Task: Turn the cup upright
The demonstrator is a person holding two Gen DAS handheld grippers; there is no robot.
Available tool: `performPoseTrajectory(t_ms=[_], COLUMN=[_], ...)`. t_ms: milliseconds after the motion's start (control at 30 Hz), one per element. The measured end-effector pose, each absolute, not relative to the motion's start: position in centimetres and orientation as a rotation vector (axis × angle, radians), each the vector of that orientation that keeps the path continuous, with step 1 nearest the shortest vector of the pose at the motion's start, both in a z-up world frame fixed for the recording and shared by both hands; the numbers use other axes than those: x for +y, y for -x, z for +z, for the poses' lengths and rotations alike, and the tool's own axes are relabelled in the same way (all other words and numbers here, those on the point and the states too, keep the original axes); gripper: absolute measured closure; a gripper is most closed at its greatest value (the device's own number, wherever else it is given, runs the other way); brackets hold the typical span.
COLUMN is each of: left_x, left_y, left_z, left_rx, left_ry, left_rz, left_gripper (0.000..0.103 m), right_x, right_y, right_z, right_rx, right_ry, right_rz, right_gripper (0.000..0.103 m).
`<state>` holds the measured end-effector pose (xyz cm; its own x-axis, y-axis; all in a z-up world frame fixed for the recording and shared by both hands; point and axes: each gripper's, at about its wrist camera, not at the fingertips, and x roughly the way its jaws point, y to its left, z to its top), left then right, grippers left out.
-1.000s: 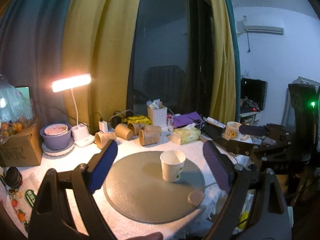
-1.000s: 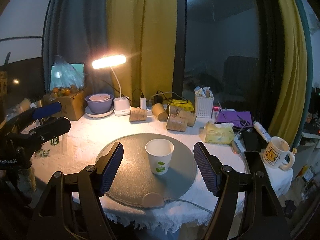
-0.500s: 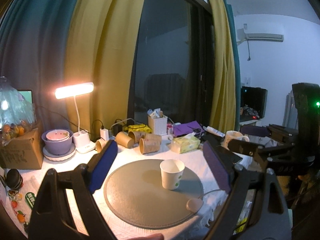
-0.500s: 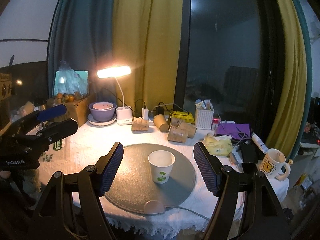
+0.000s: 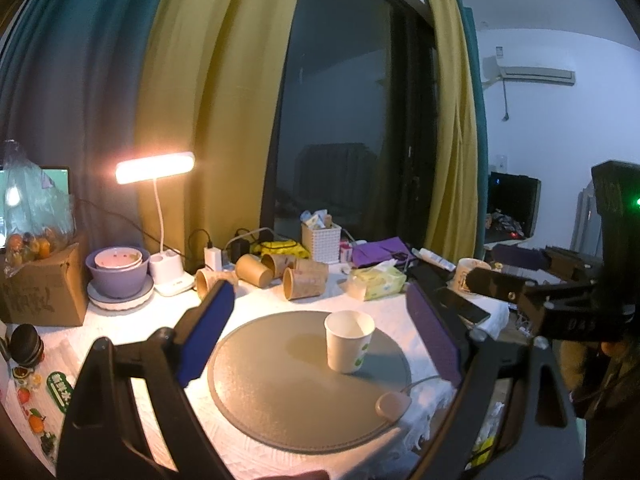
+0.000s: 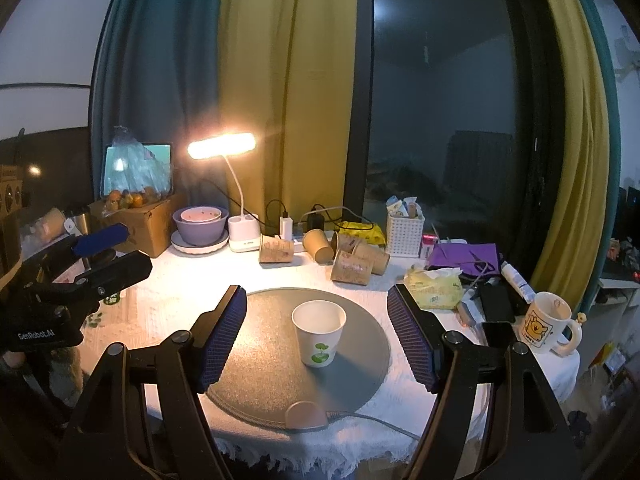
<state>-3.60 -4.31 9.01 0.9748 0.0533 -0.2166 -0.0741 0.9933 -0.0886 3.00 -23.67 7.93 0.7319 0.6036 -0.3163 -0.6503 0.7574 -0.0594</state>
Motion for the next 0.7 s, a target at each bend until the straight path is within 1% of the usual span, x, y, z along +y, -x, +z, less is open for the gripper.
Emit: performPoseTrajectory(t_ms=[700], left_x=[-4.68], left_y=[3.80], left_z=[8.85], left_rx=[0.226], left_ry=[0.102], left_rz=[0.070], left_gripper=[0.014], right_x=[-23.47], right_y=[-2.98], right_z=[7.44], right_rx=[0.304], right_ry=[0.170], right_rz=[0.700], right_gripper=[0.027])
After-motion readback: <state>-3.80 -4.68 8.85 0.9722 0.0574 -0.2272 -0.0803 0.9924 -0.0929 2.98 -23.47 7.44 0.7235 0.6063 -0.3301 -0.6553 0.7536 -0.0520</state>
